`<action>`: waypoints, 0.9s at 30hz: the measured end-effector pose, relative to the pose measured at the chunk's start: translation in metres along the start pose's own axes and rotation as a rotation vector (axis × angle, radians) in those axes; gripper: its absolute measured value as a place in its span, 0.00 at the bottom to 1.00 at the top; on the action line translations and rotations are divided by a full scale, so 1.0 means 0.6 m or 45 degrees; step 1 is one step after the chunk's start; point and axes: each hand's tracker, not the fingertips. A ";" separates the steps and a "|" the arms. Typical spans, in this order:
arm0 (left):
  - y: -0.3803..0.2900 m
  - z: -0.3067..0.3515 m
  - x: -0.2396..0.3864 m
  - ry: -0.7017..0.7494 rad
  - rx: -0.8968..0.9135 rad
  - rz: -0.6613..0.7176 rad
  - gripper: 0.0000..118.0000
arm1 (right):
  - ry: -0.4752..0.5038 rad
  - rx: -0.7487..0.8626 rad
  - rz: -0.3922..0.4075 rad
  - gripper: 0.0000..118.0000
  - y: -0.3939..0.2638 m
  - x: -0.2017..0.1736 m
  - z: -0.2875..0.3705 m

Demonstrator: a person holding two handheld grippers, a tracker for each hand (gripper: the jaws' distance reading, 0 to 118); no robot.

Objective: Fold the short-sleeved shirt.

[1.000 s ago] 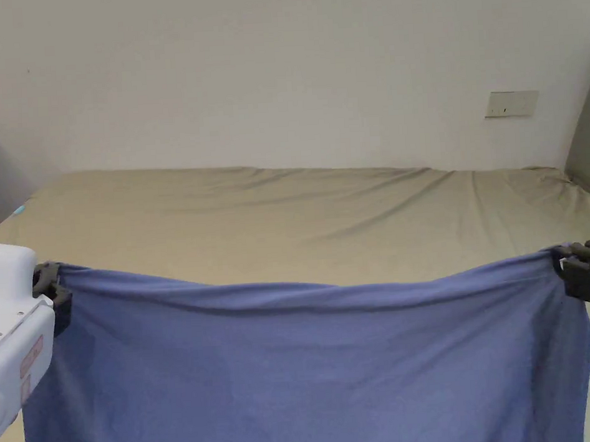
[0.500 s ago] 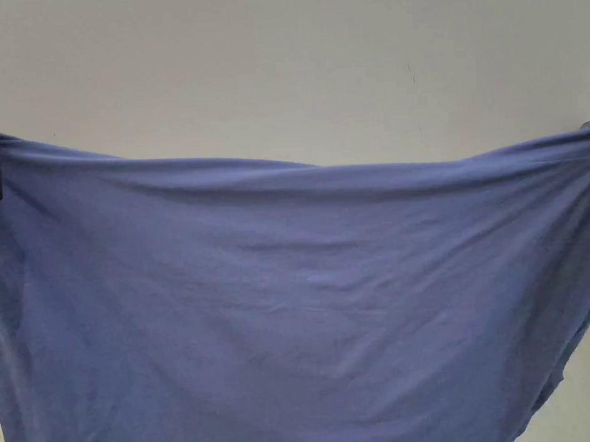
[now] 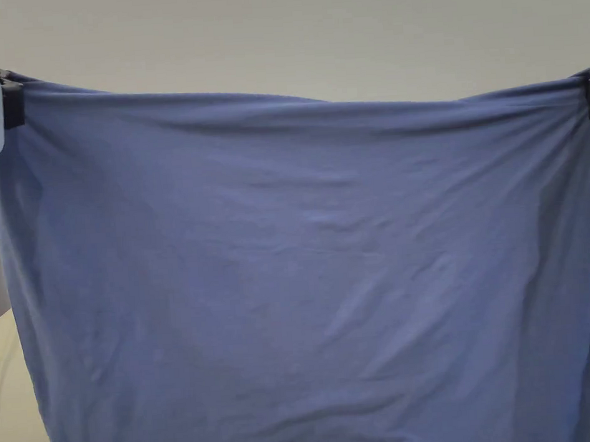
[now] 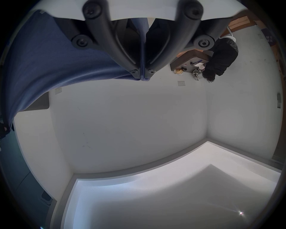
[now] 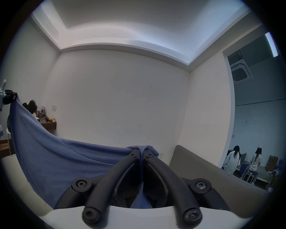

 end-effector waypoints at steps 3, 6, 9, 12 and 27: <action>0.007 -0.052 0.020 0.013 -0.039 -0.014 0.01 | -0.032 -0.006 0.043 0.04 0.005 -0.007 -0.048; 0.010 -0.100 0.040 0.029 -0.063 -0.026 0.01 | -0.044 -0.032 0.051 0.04 0.004 -0.013 -0.101; 0.011 -0.146 0.053 0.025 -0.092 -0.005 0.01 | -0.062 -0.056 0.063 0.04 -0.002 -0.018 -0.155; 0.010 -0.195 0.072 0.026 -0.118 -0.007 0.01 | -0.076 -0.082 0.091 0.04 -0.007 -0.022 -0.205; -0.079 -0.394 0.162 0.057 -0.264 0.051 0.01 | -0.104 -0.141 0.076 0.04 -0.076 -0.091 -0.400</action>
